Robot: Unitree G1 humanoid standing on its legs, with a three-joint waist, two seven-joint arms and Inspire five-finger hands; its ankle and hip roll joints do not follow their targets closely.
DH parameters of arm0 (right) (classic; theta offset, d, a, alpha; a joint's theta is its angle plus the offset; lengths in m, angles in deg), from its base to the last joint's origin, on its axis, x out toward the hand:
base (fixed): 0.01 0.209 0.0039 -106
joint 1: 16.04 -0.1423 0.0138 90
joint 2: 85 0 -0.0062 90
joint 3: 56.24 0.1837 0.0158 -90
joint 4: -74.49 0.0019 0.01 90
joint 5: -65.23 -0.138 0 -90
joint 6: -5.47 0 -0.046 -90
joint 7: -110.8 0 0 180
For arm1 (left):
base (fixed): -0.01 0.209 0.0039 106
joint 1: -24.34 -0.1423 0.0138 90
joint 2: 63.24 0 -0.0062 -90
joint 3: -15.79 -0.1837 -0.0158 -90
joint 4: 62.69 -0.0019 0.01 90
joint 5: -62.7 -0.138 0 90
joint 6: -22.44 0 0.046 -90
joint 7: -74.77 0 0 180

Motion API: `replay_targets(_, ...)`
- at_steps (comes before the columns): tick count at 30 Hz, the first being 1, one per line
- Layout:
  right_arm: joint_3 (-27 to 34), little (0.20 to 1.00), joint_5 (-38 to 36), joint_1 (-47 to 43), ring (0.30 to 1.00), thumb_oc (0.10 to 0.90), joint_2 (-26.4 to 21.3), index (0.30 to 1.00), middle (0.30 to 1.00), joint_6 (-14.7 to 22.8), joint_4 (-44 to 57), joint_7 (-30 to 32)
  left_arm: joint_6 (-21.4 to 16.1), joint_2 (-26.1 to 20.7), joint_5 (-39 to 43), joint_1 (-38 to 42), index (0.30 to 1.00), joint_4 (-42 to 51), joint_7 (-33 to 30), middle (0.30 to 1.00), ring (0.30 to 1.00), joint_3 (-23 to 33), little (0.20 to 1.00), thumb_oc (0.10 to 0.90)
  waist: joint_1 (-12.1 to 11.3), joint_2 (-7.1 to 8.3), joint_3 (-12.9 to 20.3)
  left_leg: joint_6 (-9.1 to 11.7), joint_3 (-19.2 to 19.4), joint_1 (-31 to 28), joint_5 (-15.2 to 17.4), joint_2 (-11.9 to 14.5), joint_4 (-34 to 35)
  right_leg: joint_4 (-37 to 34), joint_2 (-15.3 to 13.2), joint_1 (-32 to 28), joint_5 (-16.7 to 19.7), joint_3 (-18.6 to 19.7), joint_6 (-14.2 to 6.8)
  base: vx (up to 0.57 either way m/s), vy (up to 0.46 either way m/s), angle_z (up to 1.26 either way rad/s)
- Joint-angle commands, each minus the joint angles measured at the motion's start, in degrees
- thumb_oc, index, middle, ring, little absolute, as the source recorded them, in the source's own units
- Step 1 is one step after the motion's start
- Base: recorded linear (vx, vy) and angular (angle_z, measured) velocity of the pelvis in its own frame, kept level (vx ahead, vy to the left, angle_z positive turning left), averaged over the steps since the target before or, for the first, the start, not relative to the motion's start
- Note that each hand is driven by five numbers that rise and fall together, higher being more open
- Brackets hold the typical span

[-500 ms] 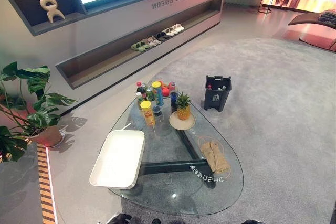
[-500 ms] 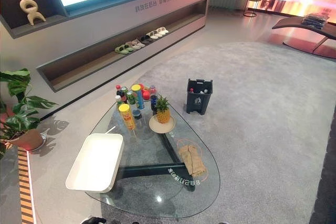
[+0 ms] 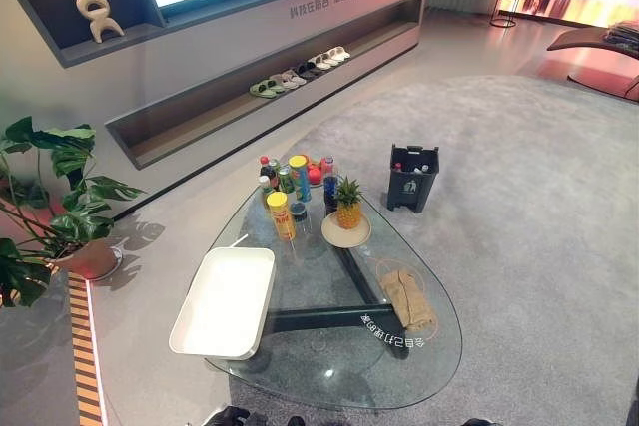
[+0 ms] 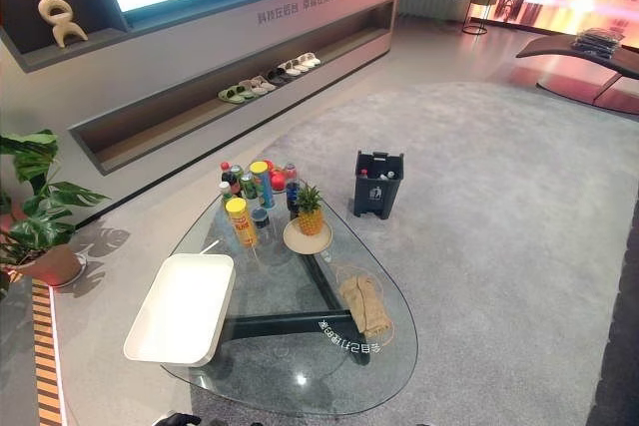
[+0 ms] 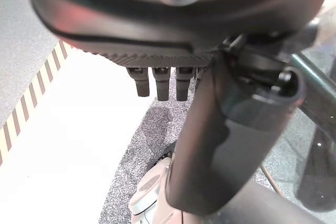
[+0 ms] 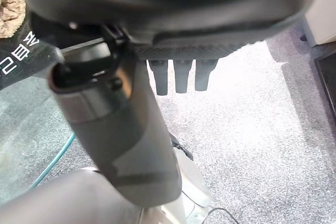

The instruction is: Wipe the table with a cloth and put it in the basket.

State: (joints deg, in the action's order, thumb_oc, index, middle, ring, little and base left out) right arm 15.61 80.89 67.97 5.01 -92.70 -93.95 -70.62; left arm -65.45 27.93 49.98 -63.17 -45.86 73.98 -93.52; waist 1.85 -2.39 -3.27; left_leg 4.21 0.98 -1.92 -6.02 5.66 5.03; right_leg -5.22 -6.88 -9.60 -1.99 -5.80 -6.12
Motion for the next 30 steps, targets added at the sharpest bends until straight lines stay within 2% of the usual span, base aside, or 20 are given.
replay_targets(1,-0.09,0.900,-0.99,-3.91,0.900,0.800,-0.25,0.900,0.900,-0.58,-3.20,1.30,-0.11,-0.54,0.44,6.13,0.900,-3.26,-1.28,0.900,0.900,0.43,0.900,0.800,-1.66,1.22,-2.51,-0.45,2.48,-4.08,7.50,-1.61,-0.03,0.22,-0.28,2.70,2.36,-1.48,0.01,0.00,0.000,0.00)
replay_targets(11,0.42,0.900,-1.19,-3.74,0.900,0.800,-0.83,0.900,0.900,-1.29,-3.44,1.39,0.19,-0.73,1.57,5.54,0.900,-3.44,-1.94,0.900,0.900,1.51,0.900,0.800,-1.75,1.02,-2.70,-0.38,2.18,-3.97,7.27,-1.70,-0.03,0.22,-0.27,2.79,2.56,-1.41,-0.03,0.01,-0.001,0.00)
replay_targets(19,1.10,0.900,-2.09,-3.72,0.900,0.800,-2.24,0.900,0.900,-2.05,-3.45,1.79,0.03,-1.61,4.87,4.96,0.900,-2.55,-3.40,0.900,0.900,2.29,0.900,0.800,-1.86,0.31,-5.04,-0.49,1.77,-1.48,6.11,-2.08,-0.03,0.22,-0.44,5.09,3.59,-0.87,-0.22,0.03,-0.001,0.00)
replay_targets(24,0.49,0.900,-4.75,-6.89,0.900,0.800,-3.20,0.900,0.900,-3.45,-2.63,2.89,-0.63,-1.98,7.19,8.30,0.900,-1.15,-6.09,0.900,0.900,0.82,0.900,0.800,-1.22,-0.84,-10.02,-0.94,1.20,4.19,4.12,-2.86,-0.03,0.22,-0.52,11.36,5.65,0.06,0.11,-0.15,0.017,0.00)
replay_targets(26,0.48,0.900,-5.44,-9.51,0.900,0.800,-4.15,0.900,0.900,-4.37,-1.51,3.52,-0.55,-3.46,11.59,11.01,0.900,-0.03,-7.57,0.900,0.900,1.61,0.900,0.800,-0.45,-1.45,-13.60,-1.43,1.21,8.41,2.93,-3.54,-0.03,0.22,-0.05,16.41,7.04,1.76,0.39,-0.20,0.030,0.00)
replay_targets(30,-1.23,0.900,-5.15,-12.44,0.900,0.800,-5.82,0.900,0.900,-5.66,-0.43,3.58,0.06,-7.40,17.78,16.67,0.900,-0.35,-7.81,0.900,0.900,4.26,0.900,0.800,0.08,-1.13,-17.58,-1.64,0.54,13.29,1.79,-4.16,-0.03,1.30,1.05,21.84,7.63,3.74,1.13,-0.16,-0.005,-0.12)
